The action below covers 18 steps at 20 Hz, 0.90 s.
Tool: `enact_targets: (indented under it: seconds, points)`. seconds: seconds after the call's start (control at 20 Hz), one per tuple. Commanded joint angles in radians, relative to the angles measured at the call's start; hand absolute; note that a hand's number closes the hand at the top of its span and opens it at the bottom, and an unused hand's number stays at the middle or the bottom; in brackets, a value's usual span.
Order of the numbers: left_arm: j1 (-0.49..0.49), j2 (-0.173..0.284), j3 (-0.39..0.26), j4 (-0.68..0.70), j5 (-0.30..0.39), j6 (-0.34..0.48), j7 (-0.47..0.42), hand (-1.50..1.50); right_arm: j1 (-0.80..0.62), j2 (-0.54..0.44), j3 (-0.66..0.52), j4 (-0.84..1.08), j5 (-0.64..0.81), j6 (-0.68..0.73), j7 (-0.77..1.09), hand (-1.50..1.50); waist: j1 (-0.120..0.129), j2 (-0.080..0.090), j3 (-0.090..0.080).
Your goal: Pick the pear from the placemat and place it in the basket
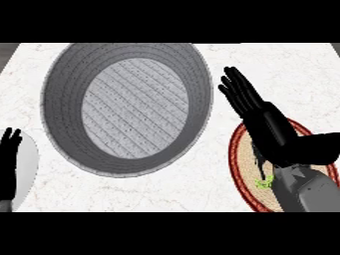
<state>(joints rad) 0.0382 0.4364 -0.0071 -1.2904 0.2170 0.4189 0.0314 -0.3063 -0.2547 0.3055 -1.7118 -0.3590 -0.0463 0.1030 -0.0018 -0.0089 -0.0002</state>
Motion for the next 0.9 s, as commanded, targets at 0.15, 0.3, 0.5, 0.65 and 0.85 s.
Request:
enact_targets:
  seconds: [0.15,0.3,0.5,0.65,0.85]
  points:
    - [-0.129,0.092,-0.072,-0.152,-0.065,-0.140,-0.088,0.00,0.027,-0.075,0.094,0.004,0.092,0.099,0.010,1.50,-0.009,0.004,0.001]
    - [-0.134,0.074,-0.081,-0.139,-0.062,-0.139,-0.097,0.00,0.029,0.136,-0.151,-0.048,-0.024,-0.173,-0.143,1.50,-0.149,-0.025,0.047]
    - [-0.258,0.112,-0.148,-0.231,-0.084,-0.244,-0.054,0.00,0.191,0.173,0.315,0.020,0.321,-0.166,-0.130,-1.50,-0.018,0.003,0.000]
    - [-0.204,0.110,-0.154,-0.281,-0.083,-0.251,-0.059,0.00,0.218,0.115,0.357,-0.044,0.503,-0.285,-0.079,-1.50,-0.012,-0.003,-0.001]
    - [-0.189,0.103,-0.159,-0.242,-0.096,-0.245,-0.078,0.00,0.061,-0.034,0.287,-0.054,0.749,-0.331,0.153,-1.50,-0.032,-0.013,-0.007]
